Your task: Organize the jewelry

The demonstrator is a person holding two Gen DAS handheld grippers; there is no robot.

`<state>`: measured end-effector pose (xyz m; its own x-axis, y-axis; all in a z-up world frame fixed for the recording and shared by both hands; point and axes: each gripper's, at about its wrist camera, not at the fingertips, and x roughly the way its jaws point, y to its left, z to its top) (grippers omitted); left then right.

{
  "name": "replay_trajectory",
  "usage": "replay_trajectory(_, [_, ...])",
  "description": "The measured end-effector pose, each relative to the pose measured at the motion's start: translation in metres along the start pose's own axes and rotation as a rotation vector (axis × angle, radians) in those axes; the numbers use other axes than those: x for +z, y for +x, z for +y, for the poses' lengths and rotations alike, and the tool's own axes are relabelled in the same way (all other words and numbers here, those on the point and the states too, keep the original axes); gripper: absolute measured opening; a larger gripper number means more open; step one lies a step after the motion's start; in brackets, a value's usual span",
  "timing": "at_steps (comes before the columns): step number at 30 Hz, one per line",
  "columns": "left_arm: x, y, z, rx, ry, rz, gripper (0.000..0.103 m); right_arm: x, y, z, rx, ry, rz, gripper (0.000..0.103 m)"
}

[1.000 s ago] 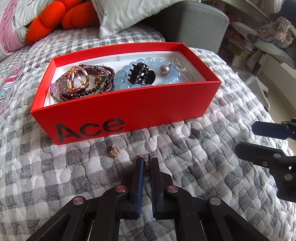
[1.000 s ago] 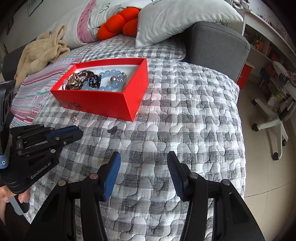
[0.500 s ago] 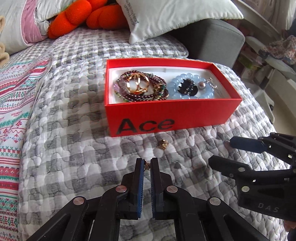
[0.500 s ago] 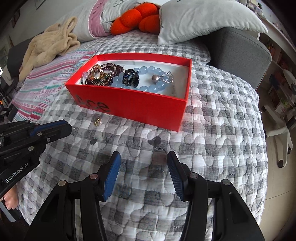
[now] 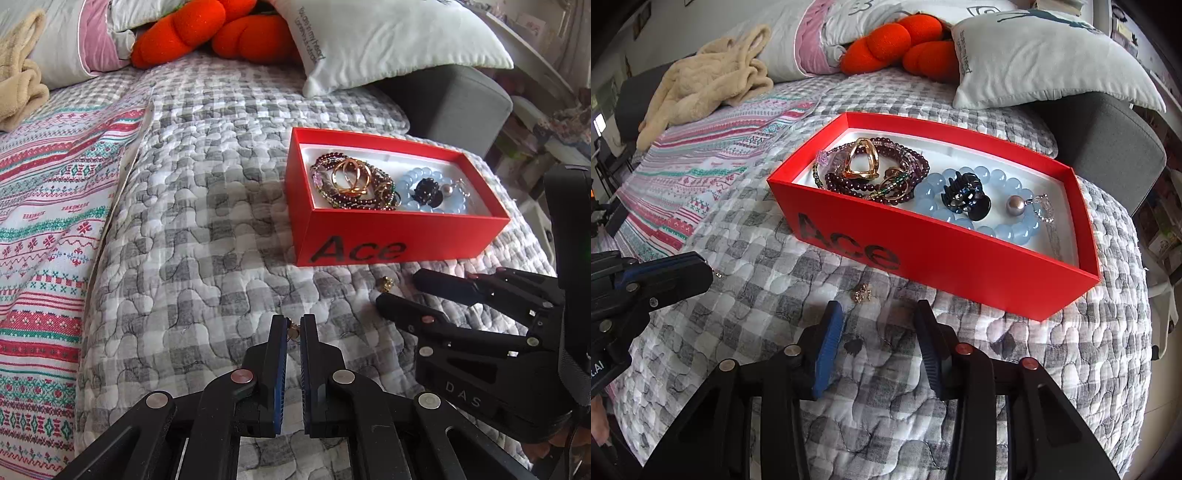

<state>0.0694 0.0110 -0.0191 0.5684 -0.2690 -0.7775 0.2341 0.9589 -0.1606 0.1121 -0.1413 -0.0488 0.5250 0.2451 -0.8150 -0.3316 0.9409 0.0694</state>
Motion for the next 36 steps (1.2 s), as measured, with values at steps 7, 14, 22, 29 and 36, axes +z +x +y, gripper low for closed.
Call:
replay_trajectory(7, [-0.001, 0.000, 0.004, 0.001, -0.011, 0.005, 0.002, 0.005, 0.005, 0.007, -0.010, -0.024, -0.005, 0.016])
replay_trajectory(14, [-0.001, -0.003, 0.007, -0.001, -0.025, 0.002, 0.002, 0.005, 0.005, 0.005, 0.019, -0.038, 0.005, 0.011])
replay_trajectory(22, [0.003, -0.005, 0.011, -0.008, -0.049, -0.012, 0.002, 0.002, -0.014, -0.014, 0.049, 0.005, 0.006, 0.011])
replay_trajectory(29, [0.018, -0.008, 0.004, -0.044, -0.077, -0.056, 0.002, 0.002, -0.046, -0.044, 0.097, 0.090, -0.045, 0.011])
replay_trajectory(36, [0.037, -0.004, -0.015, -0.093, -0.091, -0.115, 0.002, 0.010, -0.068, -0.072, 0.108, 0.179, -0.107, 0.011])
